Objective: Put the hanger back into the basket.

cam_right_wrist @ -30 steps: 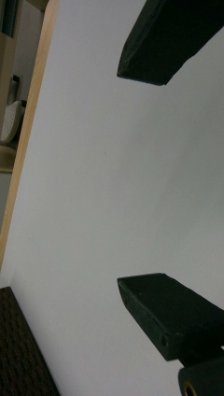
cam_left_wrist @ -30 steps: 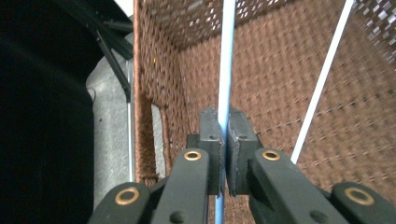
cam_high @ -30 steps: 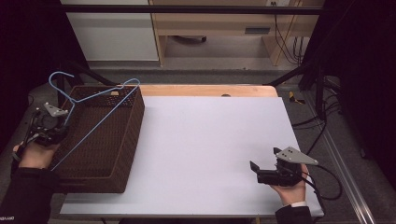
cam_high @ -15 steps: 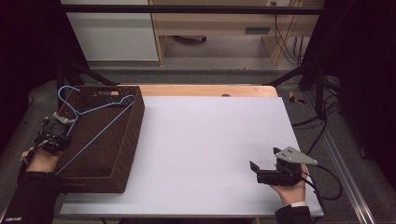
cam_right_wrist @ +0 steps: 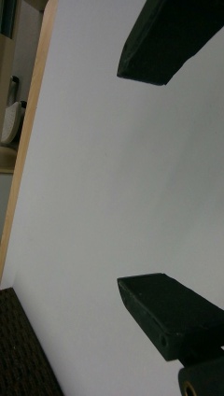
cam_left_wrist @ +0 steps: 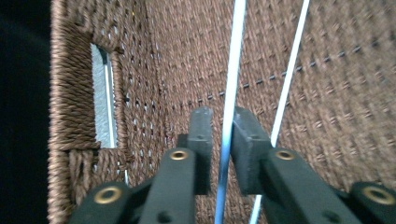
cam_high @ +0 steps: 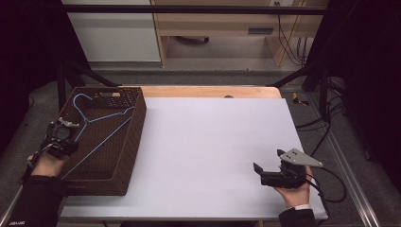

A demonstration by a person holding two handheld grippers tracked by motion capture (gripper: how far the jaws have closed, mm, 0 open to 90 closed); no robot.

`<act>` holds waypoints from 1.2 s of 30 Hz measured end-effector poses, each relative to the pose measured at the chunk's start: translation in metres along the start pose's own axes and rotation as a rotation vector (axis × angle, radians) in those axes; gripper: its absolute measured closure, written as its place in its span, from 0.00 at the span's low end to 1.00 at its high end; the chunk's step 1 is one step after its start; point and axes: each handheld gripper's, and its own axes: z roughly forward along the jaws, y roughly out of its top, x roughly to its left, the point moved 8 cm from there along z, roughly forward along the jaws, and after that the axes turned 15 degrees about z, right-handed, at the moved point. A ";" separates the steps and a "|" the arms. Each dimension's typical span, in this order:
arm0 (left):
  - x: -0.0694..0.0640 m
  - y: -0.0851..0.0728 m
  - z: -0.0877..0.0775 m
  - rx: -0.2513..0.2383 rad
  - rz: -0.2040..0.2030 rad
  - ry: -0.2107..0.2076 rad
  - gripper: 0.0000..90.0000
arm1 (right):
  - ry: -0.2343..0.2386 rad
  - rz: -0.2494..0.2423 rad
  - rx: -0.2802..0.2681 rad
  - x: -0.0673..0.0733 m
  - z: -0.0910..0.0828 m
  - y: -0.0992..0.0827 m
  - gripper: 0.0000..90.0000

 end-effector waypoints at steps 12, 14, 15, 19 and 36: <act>-0.018 0.022 -0.067 -0.416 -0.052 -0.094 0.43 | 0.011 0.014 -0.025 -0.001 -0.003 0.003 0.03; -0.028 0.026 -0.075 -0.483 -0.057 -0.127 0.39 | 0.015 0.014 -0.031 -0.001 -0.004 0.003 0.03; -0.033 0.026 -0.079 -0.501 -0.049 -0.142 0.37 | 0.016 0.017 -0.033 -0.001 -0.004 0.003 0.03; -0.055 0.031 -0.093 -0.611 -0.051 -0.213 0.30 | 0.019 0.013 -0.040 -0.001 -0.005 0.004 0.03; -0.143 0.040 -0.108 -0.841 -0.002 -0.371 0.11 | 0.037 0.015 -0.064 -0.001 -0.008 0.006 0.03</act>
